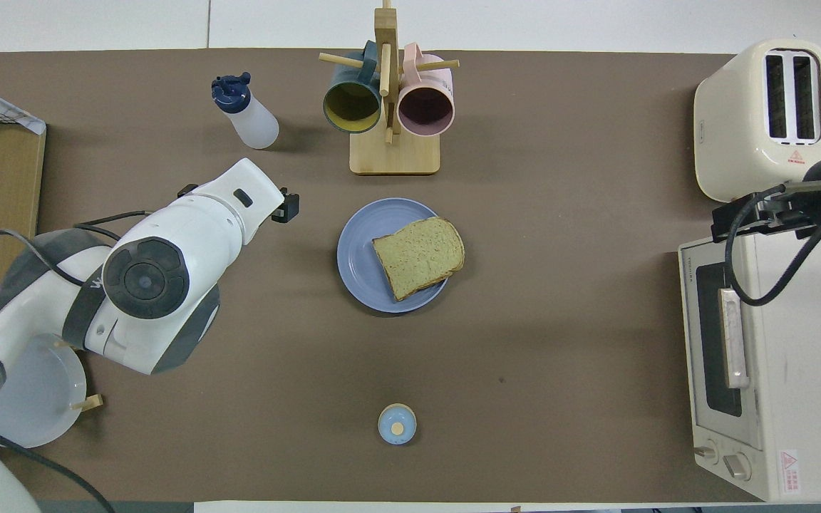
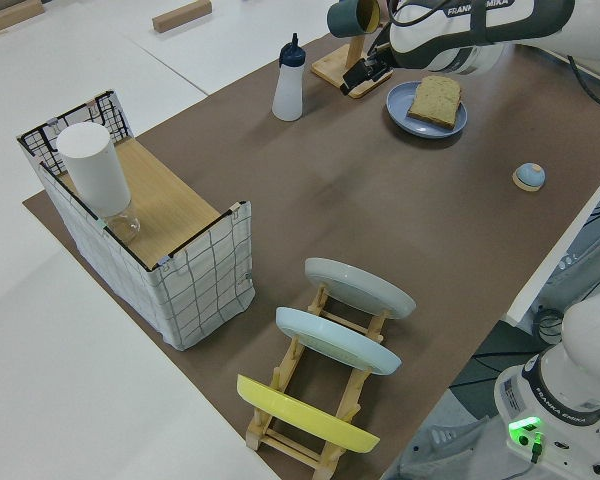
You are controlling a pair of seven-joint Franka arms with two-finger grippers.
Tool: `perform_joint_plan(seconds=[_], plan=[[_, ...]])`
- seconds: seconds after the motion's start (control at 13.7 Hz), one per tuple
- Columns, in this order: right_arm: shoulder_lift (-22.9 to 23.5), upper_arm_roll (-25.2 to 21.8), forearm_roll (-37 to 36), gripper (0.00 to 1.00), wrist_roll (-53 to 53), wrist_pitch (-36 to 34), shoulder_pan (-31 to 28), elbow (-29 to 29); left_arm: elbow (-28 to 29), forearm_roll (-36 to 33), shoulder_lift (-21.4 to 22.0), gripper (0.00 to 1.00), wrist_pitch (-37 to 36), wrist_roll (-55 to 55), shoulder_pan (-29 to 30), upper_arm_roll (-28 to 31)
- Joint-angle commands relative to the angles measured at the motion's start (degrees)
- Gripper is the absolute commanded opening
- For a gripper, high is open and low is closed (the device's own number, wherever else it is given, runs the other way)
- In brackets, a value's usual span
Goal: Put bread on plate and add seasoning
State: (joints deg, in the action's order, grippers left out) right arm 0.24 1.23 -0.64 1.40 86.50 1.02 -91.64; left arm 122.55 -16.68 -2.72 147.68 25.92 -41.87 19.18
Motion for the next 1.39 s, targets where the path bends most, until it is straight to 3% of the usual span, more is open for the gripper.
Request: perform_joint_plan(seconds=[0.0, 0.22, 0.44, 0.95, 1.02, 1.32], plan=[[-0.59, 0.44, 0.55, 1.0, -1.49, -0.19, -1.02, -0.29, -4.83, 3.22, 5.87, 1.0, -17.26, -1.4, -1.37, 0.15], [-0.59, 0.44, 0.55, 1.0, -1.49, -0.19, -1.02, -0.29, -15.29, 4.72, 6.58, 1.0, -35.83, -2.89, -1.46, 0.15], [-0.59, 0.44, 0.55, 1.0, -1.49, -0.19, -1.02, -0.29, -22.94, 6.74, 6.67, 1.0, -46.49, -10.69, 0.37, 1.21], [-0.59, 0.44, 0.55, 1.0, -1.49, -0.19, -1.02, -0.29, -27.45, 10.59, 8.25, 1.0, -57.76, -25.11, 11.7, 0.42], [-0.59, 0.44, 0.55, 1.0, -1.49, -0.19, -1.02, -0.29, -27.45, 12.96, 8.6, 1.0, -58.03, -26.44, 15.11, -1.15], [-0.59, 0.44, 0.55, 1.0, -1.49, -0.19, -1.02, -0.29, -26.57, 14.48, 8.69, 1.0, -57.77, -27.77, 32.78, -17.05]])
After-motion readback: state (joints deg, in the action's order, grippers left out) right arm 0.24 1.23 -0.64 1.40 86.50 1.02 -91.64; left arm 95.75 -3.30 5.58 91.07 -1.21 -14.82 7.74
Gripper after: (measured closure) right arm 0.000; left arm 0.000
